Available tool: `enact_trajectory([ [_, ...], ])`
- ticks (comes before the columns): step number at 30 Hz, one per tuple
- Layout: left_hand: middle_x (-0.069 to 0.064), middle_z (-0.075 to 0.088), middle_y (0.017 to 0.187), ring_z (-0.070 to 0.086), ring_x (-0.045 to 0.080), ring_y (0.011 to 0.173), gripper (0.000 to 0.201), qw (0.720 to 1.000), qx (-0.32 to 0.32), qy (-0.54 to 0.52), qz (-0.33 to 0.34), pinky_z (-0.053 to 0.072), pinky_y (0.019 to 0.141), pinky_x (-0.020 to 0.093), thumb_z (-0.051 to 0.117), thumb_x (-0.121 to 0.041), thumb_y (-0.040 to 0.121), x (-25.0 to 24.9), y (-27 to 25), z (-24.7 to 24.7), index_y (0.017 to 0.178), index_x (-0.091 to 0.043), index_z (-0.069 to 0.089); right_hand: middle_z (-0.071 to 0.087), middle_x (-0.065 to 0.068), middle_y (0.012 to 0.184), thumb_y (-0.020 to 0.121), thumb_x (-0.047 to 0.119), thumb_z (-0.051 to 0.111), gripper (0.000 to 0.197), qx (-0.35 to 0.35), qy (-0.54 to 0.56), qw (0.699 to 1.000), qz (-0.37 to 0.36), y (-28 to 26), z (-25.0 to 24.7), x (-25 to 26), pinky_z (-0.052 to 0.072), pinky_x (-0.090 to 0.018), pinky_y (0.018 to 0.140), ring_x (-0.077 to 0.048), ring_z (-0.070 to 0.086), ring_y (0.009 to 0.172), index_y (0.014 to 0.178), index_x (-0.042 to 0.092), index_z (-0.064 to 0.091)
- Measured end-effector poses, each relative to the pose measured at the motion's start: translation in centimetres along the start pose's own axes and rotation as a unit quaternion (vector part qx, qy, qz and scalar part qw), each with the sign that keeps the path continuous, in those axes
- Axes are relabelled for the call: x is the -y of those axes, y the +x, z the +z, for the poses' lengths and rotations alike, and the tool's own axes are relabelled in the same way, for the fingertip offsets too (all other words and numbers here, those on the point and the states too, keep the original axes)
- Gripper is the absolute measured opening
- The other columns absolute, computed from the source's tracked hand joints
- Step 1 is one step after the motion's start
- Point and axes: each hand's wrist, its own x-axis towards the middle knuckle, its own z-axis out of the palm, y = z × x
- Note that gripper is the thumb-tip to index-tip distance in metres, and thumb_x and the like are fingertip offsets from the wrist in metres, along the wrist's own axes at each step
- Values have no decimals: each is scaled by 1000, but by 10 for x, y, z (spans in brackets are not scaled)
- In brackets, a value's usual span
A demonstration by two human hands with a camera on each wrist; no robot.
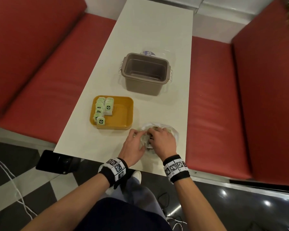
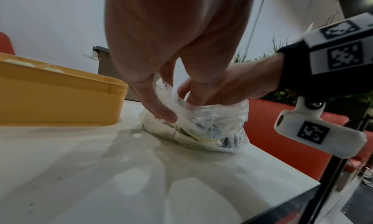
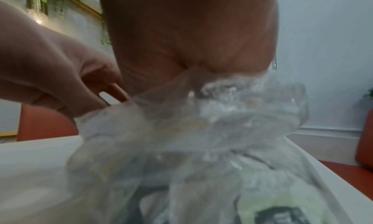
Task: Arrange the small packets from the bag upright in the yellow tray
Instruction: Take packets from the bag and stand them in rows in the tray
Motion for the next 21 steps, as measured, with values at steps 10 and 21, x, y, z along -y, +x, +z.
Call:
enact_trajectory([
  [10, -3, 44, 140, 59, 19, 122, 69, 1000, 3, 12, 5, 47, 107, 30, 77, -16, 95, 0, 3, -4, 157, -24, 48, 81, 0, 94, 95, 24, 68, 25, -29, -43, 999, -10, 1, 1, 2, 46, -46, 83, -34, 68, 100, 119, 27, 66],
  [21, 1, 49, 139, 59, 22, 126, 66, 1000, 8, 17, 9, 48, 108, 33, 78, -24, 95, 7, 13, -4, 154, -26, 50, 77, 5, 98, 100, 41, 62, 18, -43, 178, 979, 90, -26, -51, -11, 56, -41, 73, -26, 71, 92, 114, 33, 70],
])
